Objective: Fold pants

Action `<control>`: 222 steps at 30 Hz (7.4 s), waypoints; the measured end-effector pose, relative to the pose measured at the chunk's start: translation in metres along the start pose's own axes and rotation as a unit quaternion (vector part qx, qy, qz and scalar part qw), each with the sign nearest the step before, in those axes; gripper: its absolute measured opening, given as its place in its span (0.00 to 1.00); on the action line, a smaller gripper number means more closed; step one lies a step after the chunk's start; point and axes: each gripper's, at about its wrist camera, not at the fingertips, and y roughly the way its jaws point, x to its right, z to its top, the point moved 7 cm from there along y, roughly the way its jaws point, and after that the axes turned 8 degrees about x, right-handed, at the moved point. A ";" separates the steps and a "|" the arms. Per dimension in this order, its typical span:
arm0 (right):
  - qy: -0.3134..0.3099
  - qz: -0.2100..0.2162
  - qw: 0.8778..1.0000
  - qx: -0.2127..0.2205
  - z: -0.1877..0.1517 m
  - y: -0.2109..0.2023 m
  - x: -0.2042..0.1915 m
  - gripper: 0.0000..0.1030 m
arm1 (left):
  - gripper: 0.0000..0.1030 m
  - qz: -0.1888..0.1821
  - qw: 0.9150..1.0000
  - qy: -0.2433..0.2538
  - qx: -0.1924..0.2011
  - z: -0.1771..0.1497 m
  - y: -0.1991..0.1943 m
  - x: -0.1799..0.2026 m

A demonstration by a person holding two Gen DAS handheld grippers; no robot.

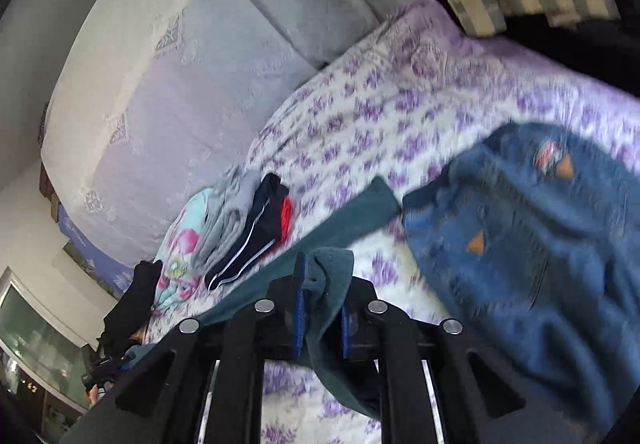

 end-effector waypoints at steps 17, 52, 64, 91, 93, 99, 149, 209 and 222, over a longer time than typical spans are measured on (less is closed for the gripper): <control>0.025 -0.093 0.988 -0.121 -0.082 0.037 0.068 0.50 | 0.17 0.029 0.997 -0.051 -0.043 -0.033 0.023 -0.053; -0.057 -0.033 0.994 -0.090 -0.035 0.005 0.082 0.04 | 0.18 -0.015 0.993 -0.079 -0.087 -0.050 -0.041 -0.064; -0.060 -0.101 0.992 -0.054 -0.055 -0.052 0.102 0.65 | 0.30 0.011 0.986 -0.122 -0.110 -0.089 -0.036 -0.113; 0.249 -0.033 0.962 -0.103 -0.142 -0.037 0.116 0.12 | 0.51 0.054 0.995 -0.053 -0.063 -0.113 -0.048 -0.108; 0.214 -0.038 0.972 -0.091 -0.133 -0.042 0.110 0.08 | 0.51 0.052 0.995 -0.059 -0.064 -0.112 -0.048 -0.109; 0.096 -0.050 0.991 -0.078 -0.098 -0.056 0.087 0.10 | 0.51 0.047 0.995 -0.060 -0.065 -0.113 -0.054 -0.109; -0.002 -0.059 0.987 -0.146 0.038 0.270 0.058 0.66 | 0.21 0.063 0.993 0.088 -0.054 0.029 0.105 -0.066; 0.042 -0.030 0.998 -0.043 -0.082 -0.067 0.151 0.08 | 0.17 -0.027 1.000 0.010 0.007 -0.094 -0.077 -0.101; -0.007 -0.064 0.997 -0.053 -0.103 -0.086 0.152 0.11 | 0.38 -0.044 0.986 0.148 -0.057 -0.156 -0.063 -0.013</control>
